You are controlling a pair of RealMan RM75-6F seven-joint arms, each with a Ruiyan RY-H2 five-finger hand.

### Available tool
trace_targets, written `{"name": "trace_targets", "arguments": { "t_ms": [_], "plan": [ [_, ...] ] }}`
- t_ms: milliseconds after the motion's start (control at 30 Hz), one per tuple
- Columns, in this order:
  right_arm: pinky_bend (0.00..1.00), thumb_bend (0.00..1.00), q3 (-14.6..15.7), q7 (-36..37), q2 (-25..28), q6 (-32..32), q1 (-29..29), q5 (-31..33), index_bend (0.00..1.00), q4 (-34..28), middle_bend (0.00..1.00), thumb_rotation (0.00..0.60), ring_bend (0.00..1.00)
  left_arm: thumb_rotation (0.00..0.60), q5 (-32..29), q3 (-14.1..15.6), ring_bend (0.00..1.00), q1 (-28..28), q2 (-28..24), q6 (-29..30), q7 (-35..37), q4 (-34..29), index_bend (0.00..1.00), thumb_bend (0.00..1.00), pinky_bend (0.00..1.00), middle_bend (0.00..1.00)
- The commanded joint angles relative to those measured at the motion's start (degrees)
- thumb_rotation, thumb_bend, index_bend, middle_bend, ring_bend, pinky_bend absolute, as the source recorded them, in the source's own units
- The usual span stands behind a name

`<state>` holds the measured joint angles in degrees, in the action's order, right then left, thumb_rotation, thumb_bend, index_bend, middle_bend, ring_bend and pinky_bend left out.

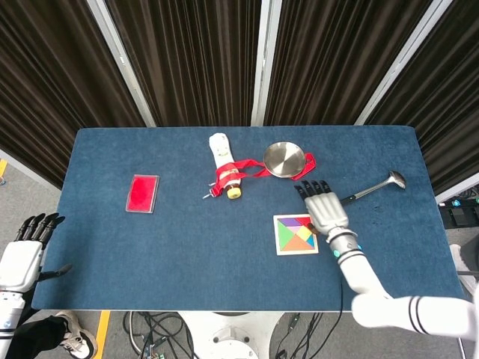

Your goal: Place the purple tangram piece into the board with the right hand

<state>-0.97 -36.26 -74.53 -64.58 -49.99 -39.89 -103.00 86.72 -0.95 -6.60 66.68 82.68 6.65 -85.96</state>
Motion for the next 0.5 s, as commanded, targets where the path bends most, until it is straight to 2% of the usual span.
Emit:
{"name": "trace_targets", "arguments": {
  "t_ms": [33, 133, 200, 367, 500],
  "plan": [
    [0.0, 0.15, 8.84, 8.35, 8.02, -16.78, 14.16, -20.65, 0.0, -6.37, 0.0, 0.6, 0.0, 0.6, 0.3, -0.1, 0.0, -0.15, -0.24, 0.15, -0.58, -0.65, 0.13, 0.05, 0.04, 0.08],
    [0.0, 0.15, 13.23, 13.01, 9.47, -23.99, 21.72, -28.66, 0.0, -4.35, 0.0, 0.6, 0.0, 0.6, 0.87, -0.24, 0.0, -0.28, -0.73, 0.68, -1.53, -1.69, 0.13, 0.05, 0.04, 0.08],
    [0.0, 0.14, 14.99, 16.44, 9.33, -27.73, 25.96, -33.19, 0.0, -1.06, 0.0, 0.6, 0.0, 0.6, 1.24, -0.28, 0.0, -0.26, -1.04, 1.1, -2.27, -2.28, 0.13, 0.05, 0.04, 0.08],
    [0.0, 0.14, 14.51, 24.49, 5.99, -33.23, 32.62, -39.23, 0.0, 11.47, 0.0, 0.6, 0.0, 0.6, 0.96, -0.46, 0.0, -0.2, -1.31, 1.29, -3.59, -3.3, 0.13, 0.05, 0.04, 0.08],
    [0.0, 0.13, 12.89, 26.55, 3.89, -34.12, 35.46, -40.39, 0.0, 16.67, 0.0, 0.6, 0.0, 0.6, 0.62, -0.79, 0.0, -0.3, -1.09, 1.37, -4.74, -3.67, 0.13, 0.05, 0.04, 0.08]
  ]
}}
